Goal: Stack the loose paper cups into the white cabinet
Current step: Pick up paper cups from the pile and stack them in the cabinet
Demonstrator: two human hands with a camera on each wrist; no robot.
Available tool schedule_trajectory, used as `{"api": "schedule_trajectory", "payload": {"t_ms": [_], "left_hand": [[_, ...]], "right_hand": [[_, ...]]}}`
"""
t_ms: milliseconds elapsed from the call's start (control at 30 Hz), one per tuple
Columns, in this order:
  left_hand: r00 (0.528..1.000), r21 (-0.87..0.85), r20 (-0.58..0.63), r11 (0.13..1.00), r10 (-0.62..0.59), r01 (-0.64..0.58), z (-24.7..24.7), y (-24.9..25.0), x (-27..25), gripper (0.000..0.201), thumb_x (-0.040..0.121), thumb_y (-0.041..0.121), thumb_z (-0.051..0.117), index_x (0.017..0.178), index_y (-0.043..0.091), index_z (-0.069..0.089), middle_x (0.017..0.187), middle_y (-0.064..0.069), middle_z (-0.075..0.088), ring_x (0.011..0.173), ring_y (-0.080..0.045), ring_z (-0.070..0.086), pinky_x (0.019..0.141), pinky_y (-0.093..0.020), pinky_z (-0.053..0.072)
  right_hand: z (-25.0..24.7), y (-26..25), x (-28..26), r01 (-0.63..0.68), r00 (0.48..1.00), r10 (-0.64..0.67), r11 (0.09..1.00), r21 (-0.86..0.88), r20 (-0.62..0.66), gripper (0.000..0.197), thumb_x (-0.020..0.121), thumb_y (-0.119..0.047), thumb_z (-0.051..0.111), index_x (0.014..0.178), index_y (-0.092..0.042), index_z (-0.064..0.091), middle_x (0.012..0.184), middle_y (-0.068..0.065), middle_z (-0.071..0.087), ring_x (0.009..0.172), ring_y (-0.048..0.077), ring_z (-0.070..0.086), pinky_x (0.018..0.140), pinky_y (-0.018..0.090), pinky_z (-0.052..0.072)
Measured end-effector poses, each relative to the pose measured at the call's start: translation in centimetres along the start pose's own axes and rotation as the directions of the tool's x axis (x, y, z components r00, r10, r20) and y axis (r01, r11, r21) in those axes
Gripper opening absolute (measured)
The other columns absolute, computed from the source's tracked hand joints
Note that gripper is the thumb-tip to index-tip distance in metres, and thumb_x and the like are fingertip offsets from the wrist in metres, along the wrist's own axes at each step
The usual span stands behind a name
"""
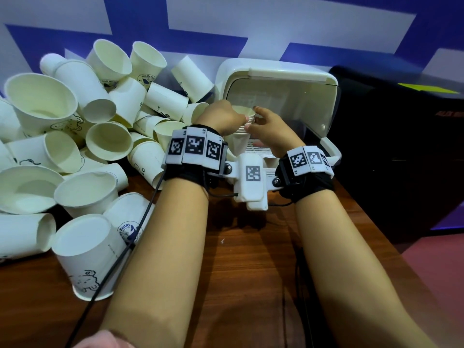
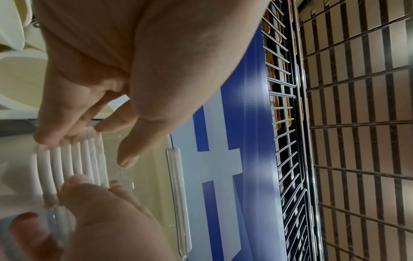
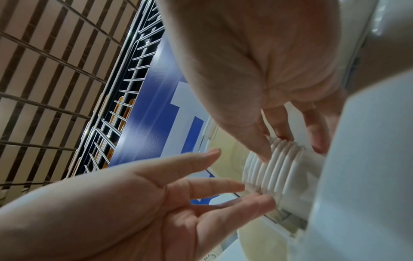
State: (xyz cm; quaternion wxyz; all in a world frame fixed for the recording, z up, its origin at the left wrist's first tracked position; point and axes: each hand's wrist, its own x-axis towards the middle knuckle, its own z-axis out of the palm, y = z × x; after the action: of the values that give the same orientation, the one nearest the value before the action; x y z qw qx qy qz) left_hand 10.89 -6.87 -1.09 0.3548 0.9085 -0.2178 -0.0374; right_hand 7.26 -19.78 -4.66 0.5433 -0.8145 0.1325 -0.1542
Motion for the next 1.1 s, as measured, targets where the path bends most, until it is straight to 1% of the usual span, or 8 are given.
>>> {"api": "schedule_trajectory", "payload": {"t_ms": [367,500,633,733,833,900,1000,1100], "left_hand": [[0.999,-0.071,0.035,0.997,-0.022,0.024,0.0,0.7,-0.9,0.046,0.095,0.039,0.053,0.127,0.005,0.055,0.124,-0.013,0.060,0.109,-0.026,0.057,0.074,-0.028,0.037],[0.998,-0.079,0.047,0.996,-0.041,0.044,-0.1,0.9,-1.1,0.048,0.094,0.040,0.054,0.128,0.006,0.055,0.126,-0.014,0.059,0.112,-0.028,0.057,0.080,-0.031,0.040],[0.998,-0.090,0.049,0.995,-0.044,0.048,-0.6,0.7,-1.2,0.038,0.093,0.034,0.054,0.120,0.008,0.059,0.118,-0.013,0.064,0.107,-0.028,0.062,0.092,-0.032,0.049],[0.996,-0.145,0.085,0.988,-0.040,0.052,-1.1,0.6,-1.4,0.036,0.093,0.033,0.056,0.117,0.007,0.060,0.110,-0.011,0.068,0.097,-0.023,0.068,0.092,-0.041,0.054],[0.998,-0.126,0.059,0.992,-0.017,0.024,-2.0,0.9,-1.9,0.034,0.094,0.033,0.055,0.115,0.007,0.060,0.105,-0.009,0.069,0.091,-0.021,0.070,0.091,-0.041,0.055],[1.000,-0.089,0.028,0.996,0.008,-0.005,-2.8,1.2,-2.6,0.033,0.093,0.036,0.054,0.112,0.009,0.062,0.103,-0.006,0.071,0.090,-0.019,0.070,0.091,-0.040,0.054],[0.999,-0.068,-0.005,0.996,0.053,-0.054,-3.9,1.9,-4.2,0.034,0.095,0.038,0.053,0.108,0.009,0.064,0.103,-0.005,0.072,0.093,-0.019,0.070,0.093,-0.040,0.052],[0.996,-0.055,-0.051,0.996,0.072,-0.075,-4.9,2.3,-5.8,0.033,0.097,0.034,0.048,0.108,0.008,0.065,0.102,-0.007,0.072,0.093,-0.021,0.069,0.093,-0.042,0.053]], "right_hand": [[0.6,-0.2,-0.2,-0.003,0.999,0.000,0.998,0.060,0.043,0.068,0.095,0.002,0.051,0.152,-0.003,0.015,0.149,0.014,0.040,0.128,0.024,0.049,0.108,0.036,0.042],[0.3,-0.3,0.2,-0.009,0.999,0.006,0.998,0.061,0.046,0.065,0.094,0.007,0.046,0.152,-0.004,0.018,0.142,0.017,0.047,0.111,0.023,0.054,0.092,0.030,0.046],[0.3,-0.4,0.3,-0.037,0.999,0.036,0.999,0.020,0.026,0.054,0.095,0.005,0.043,0.147,-0.004,0.029,0.105,0.013,0.058,0.077,0.016,0.055,0.066,0.023,0.044],[-0.1,-0.8,0.7,-0.073,0.996,0.066,0.988,-0.135,-0.056,0.051,0.095,-0.005,0.049,0.143,0.000,0.033,0.123,0.017,0.054,0.100,0.024,0.057,0.085,0.032,0.051],[-0.3,-1.9,0.8,-0.089,0.988,0.051,0.961,-0.262,-0.148,0.051,0.092,-0.016,0.054,0.139,0.001,0.040,0.142,0.019,0.044,0.122,0.031,0.051,0.103,0.045,0.045],[-0.2,-2.9,0.6,-0.043,0.985,-0.003,0.964,-0.264,-0.171,0.042,0.090,-0.019,0.055,0.129,-0.004,0.052,0.132,0.016,0.051,0.114,0.029,0.054,0.097,0.042,0.047],[0.3,-5.0,-0.7,0.086,0.986,-0.113,0.974,-0.207,-0.122,0.006,0.088,-0.014,0.056,0.088,-0.010,0.060,0.089,0.010,0.055,0.082,0.020,0.049,0.070,0.031,0.043],[1.3,-6.6,-2.2,0.161,0.985,-0.164,0.985,-0.064,-0.043,0.019,0.088,-0.005,0.051,0.070,-0.012,0.054,0.071,0.008,0.052,0.068,0.019,0.045,0.066,0.033,0.038]]}}
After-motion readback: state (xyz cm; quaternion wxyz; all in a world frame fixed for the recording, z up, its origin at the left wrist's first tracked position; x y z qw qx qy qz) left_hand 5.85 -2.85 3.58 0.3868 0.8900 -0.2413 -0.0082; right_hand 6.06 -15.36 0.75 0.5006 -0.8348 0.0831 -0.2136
